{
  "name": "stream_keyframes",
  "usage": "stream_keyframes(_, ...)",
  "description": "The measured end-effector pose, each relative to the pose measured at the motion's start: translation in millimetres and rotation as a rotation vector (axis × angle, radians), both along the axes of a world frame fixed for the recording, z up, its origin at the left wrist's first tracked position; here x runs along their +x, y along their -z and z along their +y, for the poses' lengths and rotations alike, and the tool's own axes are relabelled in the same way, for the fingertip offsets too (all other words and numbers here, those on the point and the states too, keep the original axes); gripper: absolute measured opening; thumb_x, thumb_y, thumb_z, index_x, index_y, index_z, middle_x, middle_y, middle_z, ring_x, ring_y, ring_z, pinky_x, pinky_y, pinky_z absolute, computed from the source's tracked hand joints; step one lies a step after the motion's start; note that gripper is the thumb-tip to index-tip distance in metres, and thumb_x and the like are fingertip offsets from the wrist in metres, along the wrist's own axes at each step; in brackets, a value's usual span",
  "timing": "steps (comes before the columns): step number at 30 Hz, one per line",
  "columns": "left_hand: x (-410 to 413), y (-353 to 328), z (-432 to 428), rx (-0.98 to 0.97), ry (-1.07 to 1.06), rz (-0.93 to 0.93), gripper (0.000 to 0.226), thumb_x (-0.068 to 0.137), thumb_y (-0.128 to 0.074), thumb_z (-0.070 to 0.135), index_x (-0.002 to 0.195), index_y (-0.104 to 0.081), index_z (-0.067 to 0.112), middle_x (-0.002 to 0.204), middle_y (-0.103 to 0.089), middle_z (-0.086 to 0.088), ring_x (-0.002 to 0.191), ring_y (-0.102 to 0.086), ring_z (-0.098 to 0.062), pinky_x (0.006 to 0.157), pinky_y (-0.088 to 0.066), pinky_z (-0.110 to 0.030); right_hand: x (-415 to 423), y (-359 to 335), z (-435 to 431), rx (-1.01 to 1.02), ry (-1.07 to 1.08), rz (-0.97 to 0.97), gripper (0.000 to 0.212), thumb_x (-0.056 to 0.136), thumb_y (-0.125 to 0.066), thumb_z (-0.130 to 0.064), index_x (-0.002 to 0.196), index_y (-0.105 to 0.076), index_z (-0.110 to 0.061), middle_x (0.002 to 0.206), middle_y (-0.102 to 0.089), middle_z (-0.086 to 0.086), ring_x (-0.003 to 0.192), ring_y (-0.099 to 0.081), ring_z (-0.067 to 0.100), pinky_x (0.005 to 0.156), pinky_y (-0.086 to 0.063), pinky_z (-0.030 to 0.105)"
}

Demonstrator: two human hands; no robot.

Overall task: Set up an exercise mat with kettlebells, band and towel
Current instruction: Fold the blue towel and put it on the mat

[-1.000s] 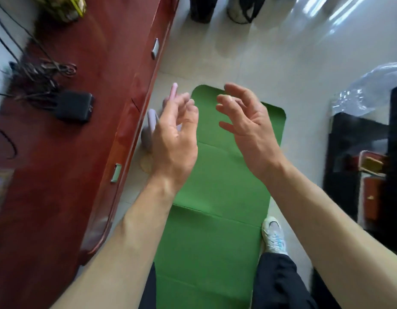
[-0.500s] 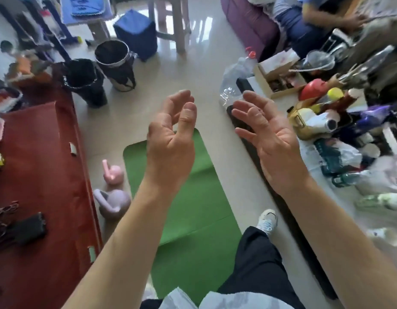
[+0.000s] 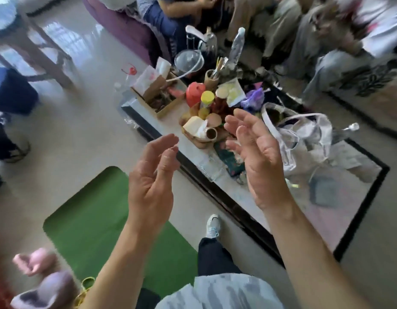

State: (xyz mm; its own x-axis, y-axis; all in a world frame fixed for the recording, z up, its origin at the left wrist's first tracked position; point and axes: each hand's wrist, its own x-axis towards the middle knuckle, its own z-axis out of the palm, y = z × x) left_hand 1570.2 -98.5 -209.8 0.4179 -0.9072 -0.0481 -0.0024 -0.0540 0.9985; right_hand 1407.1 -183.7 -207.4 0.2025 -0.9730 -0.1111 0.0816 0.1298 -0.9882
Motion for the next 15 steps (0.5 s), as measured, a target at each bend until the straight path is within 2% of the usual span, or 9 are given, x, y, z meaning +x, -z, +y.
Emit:
stream_keyframes(3,-33.2,-7.0,-48.9,-0.016,0.139,0.003,0.036,0.093,-0.051,0.043,0.120,-0.065,0.025,0.125,-0.070,0.005,0.116,-0.066,-0.018,0.094,-0.056,-0.042,-38.7,-7.3,-22.5,-0.022,0.097,0.029,0.044,0.098,-0.052,-0.031,0.138,-0.055,-0.013,0.132,-0.066,0.000,0.125,-0.061,0.008,0.111,-0.048,0.036)
stream_keyframes(6,-65.1,-13.8,-94.5,-0.046,0.278,-0.007,0.037,0.095,-0.051,0.041,0.122,-0.065,0.019,0.125,-0.068,-0.008,0.114,-0.065,-0.028,0.092,-0.056,-0.048,-73.5,-13.5,-32.7,-0.034,0.207,0.057,0.041,0.099,-0.052,-0.030,0.137,-0.057,-0.014,0.133,-0.066,0.000,0.127,-0.060,0.008,0.111,-0.047,0.033)
stream_keyframes(8,-84.8,-17.6,-122.0,-0.069,0.377,-0.017,0.037,0.098,-0.051,0.036,0.123,-0.065,0.014,0.124,-0.068,-0.009,0.114,-0.066,-0.030,0.091,-0.057,-0.049,-93.5,-19.8,-34.6,-0.046,0.284,0.064,0.040,0.100,-0.051,-0.030,0.136,-0.057,-0.013,0.133,-0.066,0.000,0.129,-0.059,0.008,0.112,-0.046,0.029)
stream_keyframes(12,-131.0,-21.8,-162.6,-0.107,0.656,0.024,0.034,0.102,-0.048,0.026,0.126,-0.064,0.009,0.122,-0.070,-0.001,0.114,-0.068,-0.021,0.089,-0.056,-0.031,-137.3,-39.7,-23.8,-0.097,0.536,0.110,0.041,0.100,-0.051,-0.028,0.137,-0.057,-0.010,0.136,-0.064,0.001,0.131,-0.057,0.006,0.109,-0.046,0.023)
stream_keyframes(15,-164.8,-28.6,-180.8,-0.080,0.873,0.063,0.032,0.104,-0.046,0.026,0.126,-0.064,0.011,0.122,-0.070,0.001,0.112,-0.068,-0.015,0.085,-0.056,-0.024,-164.6,-55.5,-4.5,-0.110,0.775,0.143,0.042,0.099,-0.053,-0.026,0.136,-0.058,-0.006,0.136,-0.065,0.004,0.128,-0.059,0.005,0.107,-0.047,0.022)
